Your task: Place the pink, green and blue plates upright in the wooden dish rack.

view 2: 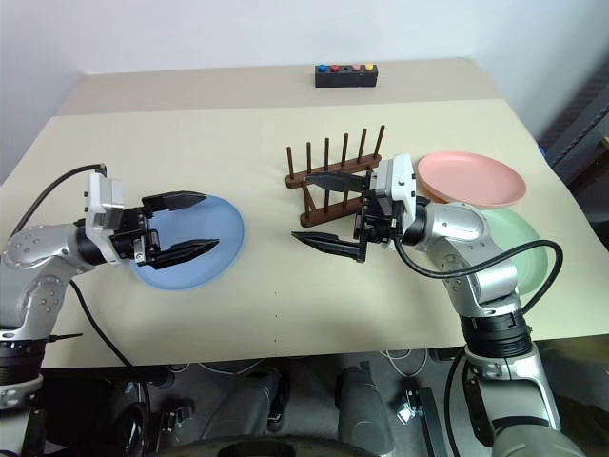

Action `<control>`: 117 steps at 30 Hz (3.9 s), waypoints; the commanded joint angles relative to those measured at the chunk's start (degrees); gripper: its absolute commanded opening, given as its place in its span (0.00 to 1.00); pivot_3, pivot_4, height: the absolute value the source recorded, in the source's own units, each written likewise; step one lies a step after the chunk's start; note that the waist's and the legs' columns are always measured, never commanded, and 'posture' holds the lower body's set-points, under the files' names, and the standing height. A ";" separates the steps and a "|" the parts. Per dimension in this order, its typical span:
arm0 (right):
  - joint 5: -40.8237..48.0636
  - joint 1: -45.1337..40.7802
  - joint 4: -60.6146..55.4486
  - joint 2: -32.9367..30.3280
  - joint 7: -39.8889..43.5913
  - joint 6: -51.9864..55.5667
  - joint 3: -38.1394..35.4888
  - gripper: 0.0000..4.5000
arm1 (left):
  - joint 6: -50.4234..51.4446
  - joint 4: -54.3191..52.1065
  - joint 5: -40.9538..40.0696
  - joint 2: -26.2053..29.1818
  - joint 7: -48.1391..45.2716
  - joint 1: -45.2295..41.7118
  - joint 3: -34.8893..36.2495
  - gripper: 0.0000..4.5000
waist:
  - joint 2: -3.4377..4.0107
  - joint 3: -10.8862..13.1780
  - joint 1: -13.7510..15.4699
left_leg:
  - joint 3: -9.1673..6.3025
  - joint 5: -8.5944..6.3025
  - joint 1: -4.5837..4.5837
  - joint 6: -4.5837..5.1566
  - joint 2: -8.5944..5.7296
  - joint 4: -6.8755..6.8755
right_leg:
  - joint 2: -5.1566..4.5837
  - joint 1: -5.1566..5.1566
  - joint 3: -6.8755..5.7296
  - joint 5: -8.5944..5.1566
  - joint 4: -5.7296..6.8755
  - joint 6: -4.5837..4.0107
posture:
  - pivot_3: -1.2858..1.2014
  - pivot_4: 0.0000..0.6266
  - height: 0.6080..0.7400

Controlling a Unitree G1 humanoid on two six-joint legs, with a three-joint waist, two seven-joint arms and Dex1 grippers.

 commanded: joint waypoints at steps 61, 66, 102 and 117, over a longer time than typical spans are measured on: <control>-5.43 21.59 -3.67 -16.89 -3.76 -2.33 -19.64 0.98 | 8.14 26.39 25.64 -25.34 17.09 -28.17 -26.16 1.00 | -0.04 -0.02 -0.03 | 0.03 0.11 0.00 -0.18 -0.07 0.12 | 0.02 0.06 0.02 0.02 0.05 0.05 | 0.52 0.24 1.00; -6.91 24.34 -4.65 -16.89 -6.03 -2.09 -20.28 0.98 | 5.91 30.06 27.28 -26.63 17.14 -29.26 -26.62 1.00 | -0.04 -0.02 0.37 | 0.03 0.12 -0.01 -0.17 -0.11 0.18 | 0.01 0.09 0.00 0.02 0.05 0.07 | 0.52 0.24 1.00; -4.26 23.42 -0.86 -18.06 -2.83 -4.55 -23.18 1.00 | -3.34 21.05 27.17 -16.38 -2.09 -23.88 -27.84 0.15 | -0.03 -0.03 0.22 | 0.02 0.13 -0.01 -0.21 -0.11 0.23 | 0.01 0.13 0.00 0.04 0.04 0.09 | 0.52 0.24 1.00; -3.58 21.79 -2.99 -17.28 -3.86 -3.08 -21.03 1.00 | 1.63 25.02 26.40 -19.82 2.39 -25.29 -25.51 0.79 | -0.03 -0.03 0.14 | 0.02 0.03 0.00 -0.03 -0.09 0.25 | 0.02 0.13 0.00 0.04 0.07 0.09 | 0.52 0.24 1.00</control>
